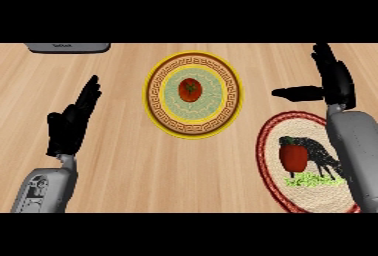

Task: Pick the tomato from the placemat and place it in the plate

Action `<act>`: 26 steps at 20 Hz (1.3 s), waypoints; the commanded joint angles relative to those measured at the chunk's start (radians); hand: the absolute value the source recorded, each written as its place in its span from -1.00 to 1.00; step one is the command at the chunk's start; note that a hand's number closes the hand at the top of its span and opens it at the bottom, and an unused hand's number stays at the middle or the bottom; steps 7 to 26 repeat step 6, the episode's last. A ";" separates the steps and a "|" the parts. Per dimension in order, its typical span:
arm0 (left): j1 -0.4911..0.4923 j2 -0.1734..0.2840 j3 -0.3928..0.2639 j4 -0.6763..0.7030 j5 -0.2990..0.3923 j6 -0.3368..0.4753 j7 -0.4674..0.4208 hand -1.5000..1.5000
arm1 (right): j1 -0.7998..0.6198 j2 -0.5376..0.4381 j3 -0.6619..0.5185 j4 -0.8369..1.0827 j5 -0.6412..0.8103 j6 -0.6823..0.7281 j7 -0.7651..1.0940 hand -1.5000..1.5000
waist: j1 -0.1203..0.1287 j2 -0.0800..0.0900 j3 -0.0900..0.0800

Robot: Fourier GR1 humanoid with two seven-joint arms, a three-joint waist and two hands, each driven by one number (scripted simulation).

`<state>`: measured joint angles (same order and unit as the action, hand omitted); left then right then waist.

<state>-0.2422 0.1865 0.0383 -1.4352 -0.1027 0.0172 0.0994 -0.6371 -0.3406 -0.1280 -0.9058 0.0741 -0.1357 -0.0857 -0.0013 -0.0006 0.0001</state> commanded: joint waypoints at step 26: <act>-0.042 0.011 0.040 0.018 0.009 -0.031 0.002 0.00 | -0.018 -0.065 -0.077 0.134 -0.022 0.090 -0.116 -1.00 | 0.007 0.002 0.000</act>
